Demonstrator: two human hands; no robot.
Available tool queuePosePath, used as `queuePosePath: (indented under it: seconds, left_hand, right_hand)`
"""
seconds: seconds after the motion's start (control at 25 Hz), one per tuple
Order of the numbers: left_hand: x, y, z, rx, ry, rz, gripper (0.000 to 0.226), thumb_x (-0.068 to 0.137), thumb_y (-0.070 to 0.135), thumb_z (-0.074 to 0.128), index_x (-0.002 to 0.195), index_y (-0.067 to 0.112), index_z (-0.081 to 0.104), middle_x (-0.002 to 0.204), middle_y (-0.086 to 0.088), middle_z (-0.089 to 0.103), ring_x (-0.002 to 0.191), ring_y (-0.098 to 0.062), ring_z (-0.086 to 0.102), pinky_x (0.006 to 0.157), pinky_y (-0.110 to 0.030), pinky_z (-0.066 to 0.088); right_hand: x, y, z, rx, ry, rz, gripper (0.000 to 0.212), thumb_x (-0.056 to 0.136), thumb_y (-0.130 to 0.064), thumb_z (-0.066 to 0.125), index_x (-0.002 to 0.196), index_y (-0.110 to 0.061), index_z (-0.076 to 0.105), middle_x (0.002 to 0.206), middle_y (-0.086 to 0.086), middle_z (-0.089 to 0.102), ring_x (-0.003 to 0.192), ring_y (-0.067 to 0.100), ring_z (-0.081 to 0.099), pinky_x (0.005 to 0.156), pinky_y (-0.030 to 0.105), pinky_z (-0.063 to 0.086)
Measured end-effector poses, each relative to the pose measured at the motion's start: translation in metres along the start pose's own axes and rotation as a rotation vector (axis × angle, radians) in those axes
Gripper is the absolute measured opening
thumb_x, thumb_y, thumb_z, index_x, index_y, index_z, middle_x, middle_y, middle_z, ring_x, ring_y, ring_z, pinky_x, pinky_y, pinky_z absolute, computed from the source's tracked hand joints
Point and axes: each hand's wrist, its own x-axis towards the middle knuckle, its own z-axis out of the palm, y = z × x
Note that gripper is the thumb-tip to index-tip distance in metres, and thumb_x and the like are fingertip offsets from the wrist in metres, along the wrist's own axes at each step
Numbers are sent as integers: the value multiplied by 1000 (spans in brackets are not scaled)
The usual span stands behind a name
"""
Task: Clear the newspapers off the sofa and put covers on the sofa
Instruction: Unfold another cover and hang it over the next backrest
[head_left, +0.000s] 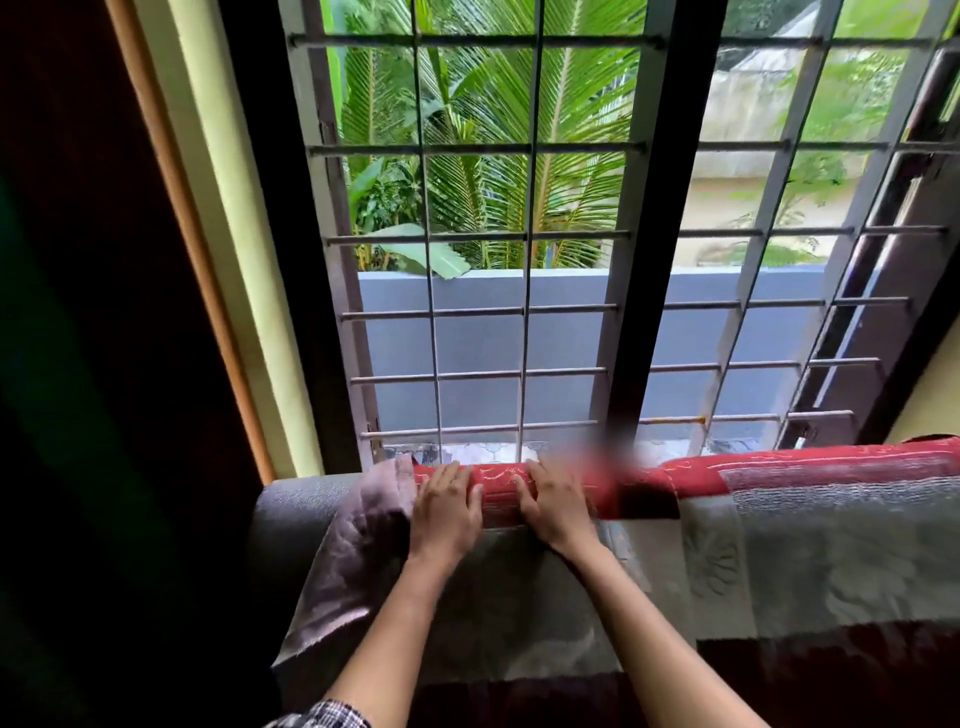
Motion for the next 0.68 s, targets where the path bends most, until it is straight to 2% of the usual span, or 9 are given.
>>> queuePosePath:
  seconds: [0.04,0.16,0.24,0.28,0.32,0.4,0.48,0.6,0.68]
  left_hand:
    - [-9,0,-9,-105,20,-59,37,98,26,41,130,11,50,137,-8,49,127,-22,44,110,-31,27]
    - [-36,5,-46,-552,17,-312,38,97,28,44,126,6,55,134,-16,52,118,-30,52,103,-29,37]
    - [-60,10,-79,-885,38,-453,36,98,34,41,119,11,57,122,-9,59,106,-23,55,93,-20,41]
    - [-74,11,-97,-1017,39,-492,33,99,38,37,114,16,55,114,-4,57,101,-18,52,88,-17,39]
    - [-88,12,-117,-1133,8,-512,38,99,42,31,120,19,51,113,-2,54,104,-16,49,89,-20,34]
    - [-112,7,-150,-1272,-66,-546,57,98,48,20,139,11,37,133,-4,46,120,-19,46,98,-30,31]
    - [-131,-5,-178,-1331,-59,-541,62,98,47,18,143,6,30,142,-5,37,123,-22,46,99,-31,33]
    - [-158,-25,-207,-1369,-26,-515,62,97,48,20,143,8,30,151,-15,28,138,-27,29,110,-36,22]
    - [-183,-46,-227,-1385,-42,-495,63,97,51,20,143,10,32,151,-16,29,139,-28,27,112,-40,19]
  right_hand:
    - [-10,-15,-4,147,-29,24,46,100,-36,29,132,-8,48,148,11,35,142,25,19,115,45,6]
    - [-50,-65,-27,763,-125,188,44,101,-35,33,123,-4,56,136,14,50,130,27,41,105,34,29]
    - [-74,-95,-39,1169,-237,315,51,100,-42,31,134,-7,47,139,9,46,127,24,43,103,32,29]
    - [-85,-108,-43,1297,-281,360,55,98,-46,29,138,-10,40,141,6,41,128,22,41,105,33,27]
    - [-96,-120,-48,1375,-313,387,58,97,-50,27,141,-13,35,145,7,37,129,21,40,106,34,27]
    - [-118,-145,-53,1451,-324,394,62,97,-53,23,144,-14,31,147,11,33,132,24,37,103,35,30]
    - [-139,-168,-56,1453,-308,394,63,96,-55,21,143,-14,32,143,13,39,129,26,41,96,36,33]
    - [-170,-200,-59,1438,-255,421,66,93,-60,22,140,-17,36,122,9,51,97,20,52,73,30,37]
    - [-198,-227,-56,1449,-209,426,68,92,-62,23,139,-14,38,110,6,53,88,17,50,68,29,36]
